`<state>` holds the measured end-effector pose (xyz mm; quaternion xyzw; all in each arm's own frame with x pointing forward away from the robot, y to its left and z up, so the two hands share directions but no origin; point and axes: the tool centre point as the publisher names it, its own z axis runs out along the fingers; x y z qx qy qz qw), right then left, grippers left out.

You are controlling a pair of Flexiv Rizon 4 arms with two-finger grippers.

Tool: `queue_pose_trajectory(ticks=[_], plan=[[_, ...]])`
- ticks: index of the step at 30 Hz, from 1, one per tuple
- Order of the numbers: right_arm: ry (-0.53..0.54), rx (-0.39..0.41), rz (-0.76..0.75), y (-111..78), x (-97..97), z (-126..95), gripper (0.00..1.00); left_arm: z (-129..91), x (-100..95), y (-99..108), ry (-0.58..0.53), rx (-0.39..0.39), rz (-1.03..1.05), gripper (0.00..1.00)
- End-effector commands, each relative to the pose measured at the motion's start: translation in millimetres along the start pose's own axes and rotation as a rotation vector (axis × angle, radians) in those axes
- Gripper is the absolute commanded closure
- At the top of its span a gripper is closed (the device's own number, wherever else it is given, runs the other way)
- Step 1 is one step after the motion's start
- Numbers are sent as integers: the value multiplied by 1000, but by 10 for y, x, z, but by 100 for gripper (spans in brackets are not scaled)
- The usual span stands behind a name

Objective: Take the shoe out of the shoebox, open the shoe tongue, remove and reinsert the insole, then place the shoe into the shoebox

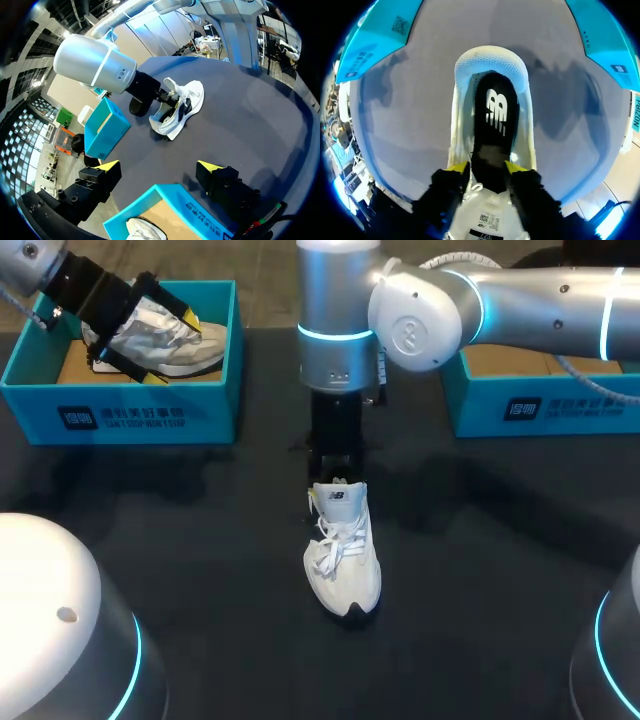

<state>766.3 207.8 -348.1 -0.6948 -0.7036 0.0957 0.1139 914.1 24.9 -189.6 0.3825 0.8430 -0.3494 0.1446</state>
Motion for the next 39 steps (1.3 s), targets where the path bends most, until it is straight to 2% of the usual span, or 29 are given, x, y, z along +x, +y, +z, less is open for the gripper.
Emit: queue_pose_trajectory(ticks=[1, 12, 19, 30, 39], plan=[[-3, -1, -9, 0, -27, 24, 0, -7, -1, -4, 3, -2, 1, 0], [-22, 46, -24, 45, -96, 95, 0, -7, -1, -4, 3, -2, 1, 0], [-36, 35, -17, -4, -106, -13, 0, -7, -1, -4, 3, -2, 1, 0], [-38, 48, 16, -201, -123, -141, 0, -7, -1, -4, 3, -2, 1, 0], [-36, 24, 39, -427, -104, -345, 0, -7, -1, -4, 3, -2, 1, 0]])
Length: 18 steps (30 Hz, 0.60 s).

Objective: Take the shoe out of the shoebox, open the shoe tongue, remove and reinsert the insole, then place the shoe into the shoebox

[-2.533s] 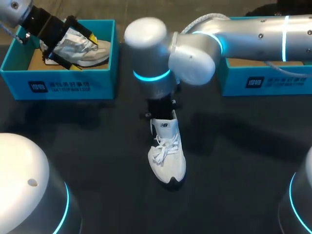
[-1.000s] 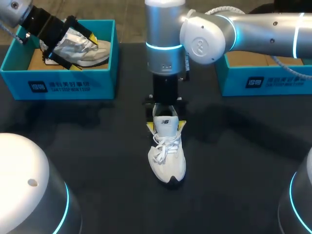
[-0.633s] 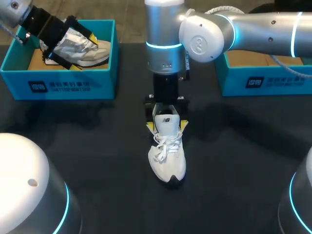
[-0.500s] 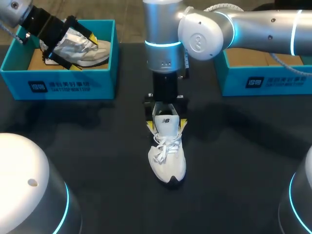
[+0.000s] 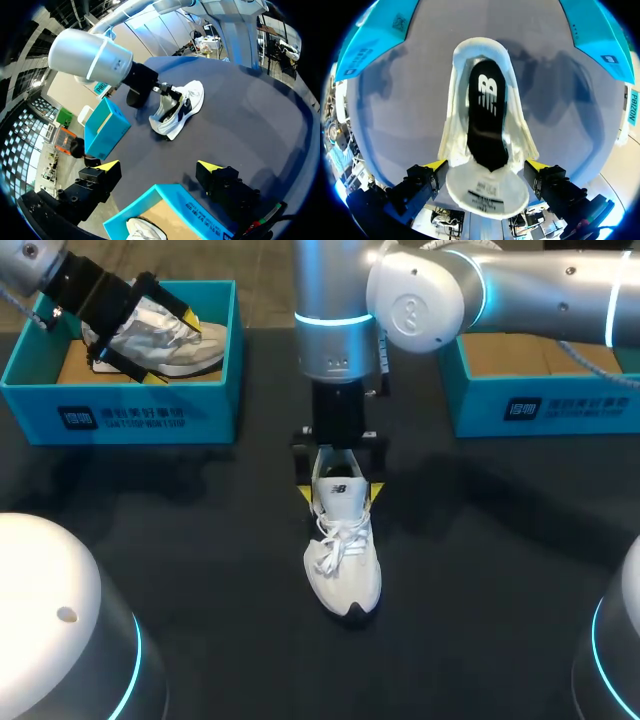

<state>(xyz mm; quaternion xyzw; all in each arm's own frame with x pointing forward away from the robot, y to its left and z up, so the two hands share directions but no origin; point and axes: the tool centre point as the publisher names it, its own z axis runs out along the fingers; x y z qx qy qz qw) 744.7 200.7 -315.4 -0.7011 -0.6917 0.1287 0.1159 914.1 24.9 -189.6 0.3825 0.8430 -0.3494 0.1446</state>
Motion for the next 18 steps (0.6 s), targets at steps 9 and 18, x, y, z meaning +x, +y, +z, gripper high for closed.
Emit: queue_pose_trajectory(ticks=[9, 18], plan=[[8, -23, 32, -379, -76, -153, 0, -7, -1, -4, 3, -2, 1, 0], [24, -25, 40, -522, -56, -165, 56, -7, -1, -4, 3, -2, 1, 0]])
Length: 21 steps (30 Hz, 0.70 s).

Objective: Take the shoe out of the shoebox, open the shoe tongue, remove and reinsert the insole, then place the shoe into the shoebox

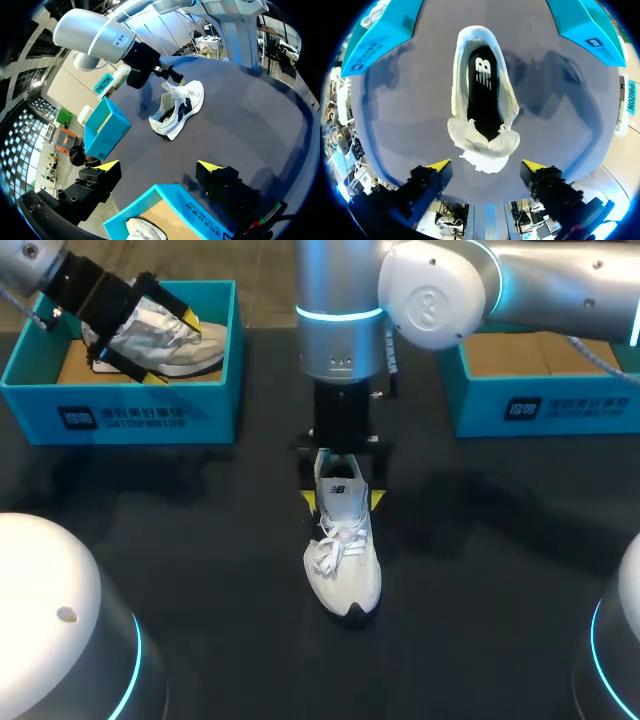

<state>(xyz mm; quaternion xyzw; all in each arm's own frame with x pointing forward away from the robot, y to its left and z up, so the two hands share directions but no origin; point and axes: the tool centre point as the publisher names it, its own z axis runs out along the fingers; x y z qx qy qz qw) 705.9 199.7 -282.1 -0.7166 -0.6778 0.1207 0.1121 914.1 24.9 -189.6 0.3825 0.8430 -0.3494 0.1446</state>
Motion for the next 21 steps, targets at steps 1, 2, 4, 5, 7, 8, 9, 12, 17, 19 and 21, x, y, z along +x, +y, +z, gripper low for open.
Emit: queue_pose_trajectory(ticks=[1, 2, 4, 5, 7, 8, 9, 12, 17, 19, 21], plan=[[12, -8, -2, -45, -34, 18, 56, -7, -1, -4, 3, -2, 1, 0], [13, -8, -4, -46, -32, 19, 59, -7, -1, -4, 3, -2, 1, 0], [14, -8, -6, -42, -29, 27, 62, -7, -1, -4, 3, -2, 1, 0], [15, -8, -8, -35, -31, 34, 61, -7, -1, -4, 3, -2, 1, 0], [16, -7, -10, -17, -38, 50, 60, -7, -1, -4, 3, -2, 1, 0], [17, -7, -12, -5, -34, 51, 60, -7, -1, -4, 3, -2, 1, 0], [19, -8, -22, 12, -24, 49, 62, -7, -1, -4, 3, -2, 1, 0], [28, -20, -44, 75, 13, 40, 64, -7, -1, -4, 3, -2, 1, 0], [33, -32, -73, 247, 46, 65, 67, -7, -1, -4, 3, -2, 1, 0], [26, -31, -79, 319, 33, 96, 67, -7, -1, -4, 3, -2, 1, 0], [19, -26, -84, 387, 19, 130, 69, -7, -1, -4, 3, -2, 1, 0]])
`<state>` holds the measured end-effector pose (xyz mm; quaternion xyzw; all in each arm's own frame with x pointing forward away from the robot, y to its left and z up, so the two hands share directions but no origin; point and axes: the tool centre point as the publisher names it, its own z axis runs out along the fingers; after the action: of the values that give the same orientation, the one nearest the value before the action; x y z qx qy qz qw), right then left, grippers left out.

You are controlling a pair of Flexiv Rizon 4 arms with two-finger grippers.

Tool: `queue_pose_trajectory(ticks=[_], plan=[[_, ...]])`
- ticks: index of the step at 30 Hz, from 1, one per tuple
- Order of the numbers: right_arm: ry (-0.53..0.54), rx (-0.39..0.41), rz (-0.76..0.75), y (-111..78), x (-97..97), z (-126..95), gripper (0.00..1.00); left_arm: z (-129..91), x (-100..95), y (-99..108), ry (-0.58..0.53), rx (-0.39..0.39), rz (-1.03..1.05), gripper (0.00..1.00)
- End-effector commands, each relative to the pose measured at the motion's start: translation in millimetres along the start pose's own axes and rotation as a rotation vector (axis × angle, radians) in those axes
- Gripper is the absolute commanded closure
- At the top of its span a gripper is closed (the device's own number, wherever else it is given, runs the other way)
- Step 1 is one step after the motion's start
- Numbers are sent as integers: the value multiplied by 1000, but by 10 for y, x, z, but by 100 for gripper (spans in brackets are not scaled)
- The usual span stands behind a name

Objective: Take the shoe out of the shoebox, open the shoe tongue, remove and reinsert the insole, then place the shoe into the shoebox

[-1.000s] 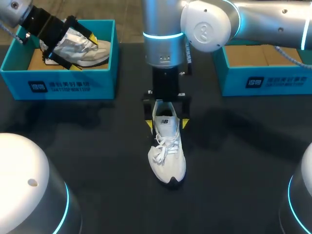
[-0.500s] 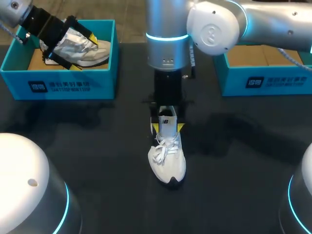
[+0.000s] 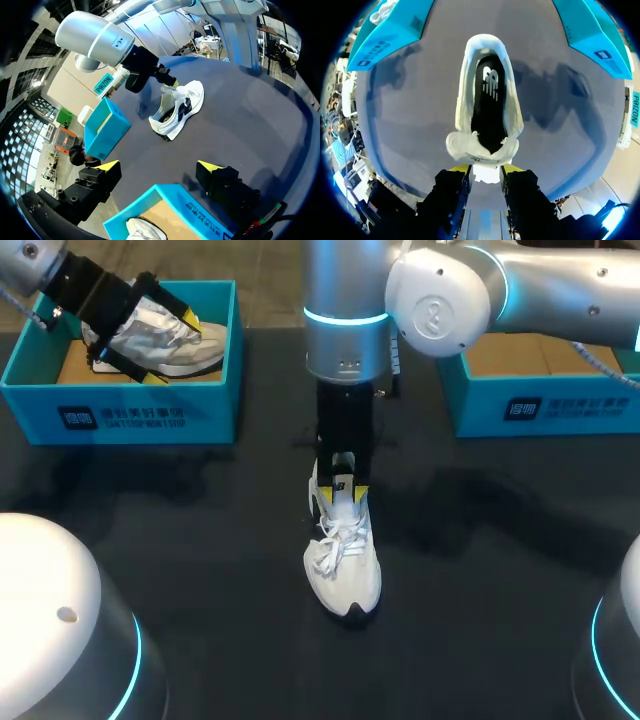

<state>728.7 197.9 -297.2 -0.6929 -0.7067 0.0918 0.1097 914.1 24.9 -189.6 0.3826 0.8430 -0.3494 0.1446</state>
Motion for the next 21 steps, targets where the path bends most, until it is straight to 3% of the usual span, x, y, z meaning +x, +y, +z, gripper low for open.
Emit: queue_pose_trajectory(ticks=[1, 9, 16, 21], plan=[[-6, 12, -5, 160, -1, 85, 69, -8, -1, -4, 3, -2, 0, 0], [-29, 4, -13, 328, -54, 182, 67, -8, -1, -4, 3, -2, 0, 0], [-36, -45, -27, 215, 18, 10, 64, -8, -1, -4, 3, -2, 0, 0], [-38, -52, -37, 260, 47, 30, 64, -8, -1, -4, 3, -2, 0, 0]])
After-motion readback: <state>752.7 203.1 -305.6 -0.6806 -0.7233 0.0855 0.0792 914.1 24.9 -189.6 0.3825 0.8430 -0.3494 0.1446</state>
